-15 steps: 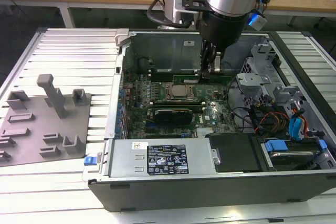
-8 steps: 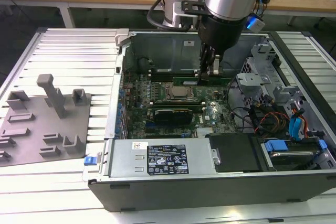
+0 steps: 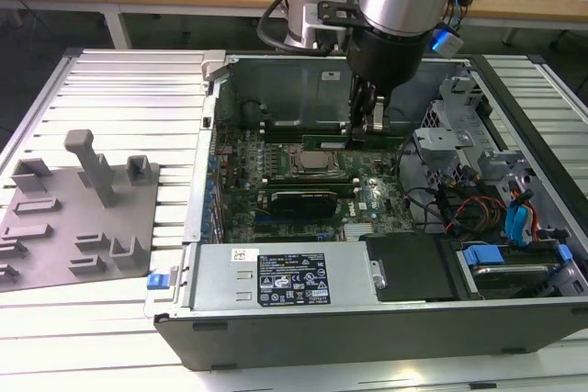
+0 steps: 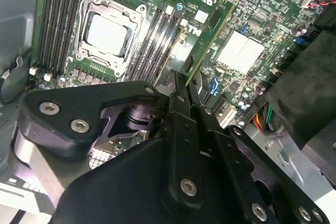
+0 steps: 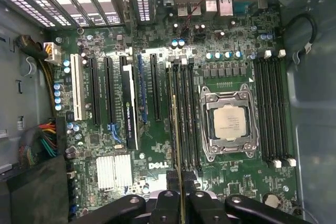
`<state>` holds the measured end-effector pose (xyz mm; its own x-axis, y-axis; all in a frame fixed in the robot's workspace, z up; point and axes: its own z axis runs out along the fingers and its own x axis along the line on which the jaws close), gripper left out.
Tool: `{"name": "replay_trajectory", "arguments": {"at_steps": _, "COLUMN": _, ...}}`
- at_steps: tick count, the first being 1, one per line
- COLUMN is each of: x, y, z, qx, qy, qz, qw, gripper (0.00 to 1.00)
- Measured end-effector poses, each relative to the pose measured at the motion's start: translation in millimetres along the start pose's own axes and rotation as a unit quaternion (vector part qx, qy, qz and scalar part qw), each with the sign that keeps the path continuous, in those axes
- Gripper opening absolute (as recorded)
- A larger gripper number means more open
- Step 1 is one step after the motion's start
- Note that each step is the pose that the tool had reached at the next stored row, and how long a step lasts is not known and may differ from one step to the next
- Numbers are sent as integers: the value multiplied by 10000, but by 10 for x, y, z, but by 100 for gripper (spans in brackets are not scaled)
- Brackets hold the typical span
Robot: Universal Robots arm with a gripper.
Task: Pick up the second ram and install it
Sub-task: 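Insert the second ram into the second slot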
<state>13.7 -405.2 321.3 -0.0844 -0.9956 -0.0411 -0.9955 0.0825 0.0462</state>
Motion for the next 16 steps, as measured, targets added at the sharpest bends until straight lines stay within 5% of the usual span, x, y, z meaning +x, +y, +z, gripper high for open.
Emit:
{"name": "replay_trajectory", "arguments": {"at_steps": 4, "x": 6, "y": 53, "z": 41, "qx": 0, "qy": -1, "qz": 0, "qw": 10000, "gripper": 14}}
{"name": "replay_trajectory", "arguments": {"at_steps": 10, "x": 21, "y": 138, "z": 215, "qx": 0, "qy": 0, "qz": 1, "qw": 10000, "gripper": 14}}
{"name": "replay_trajectory", "arguments": {"at_steps": 11, "x": 27, "y": 187, "z": 287, "qx": 0, "qy": 0, "qz": 2, "qw": 10000, "gripper": 14}}
{"name": "replay_trajectory", "arguments": {"at_steps": 16, "x": -36, "y": 248, "z": 410, "qx": 1, "qy": 1, "qz": 8, "qw": 10000, "gripper": 14}}
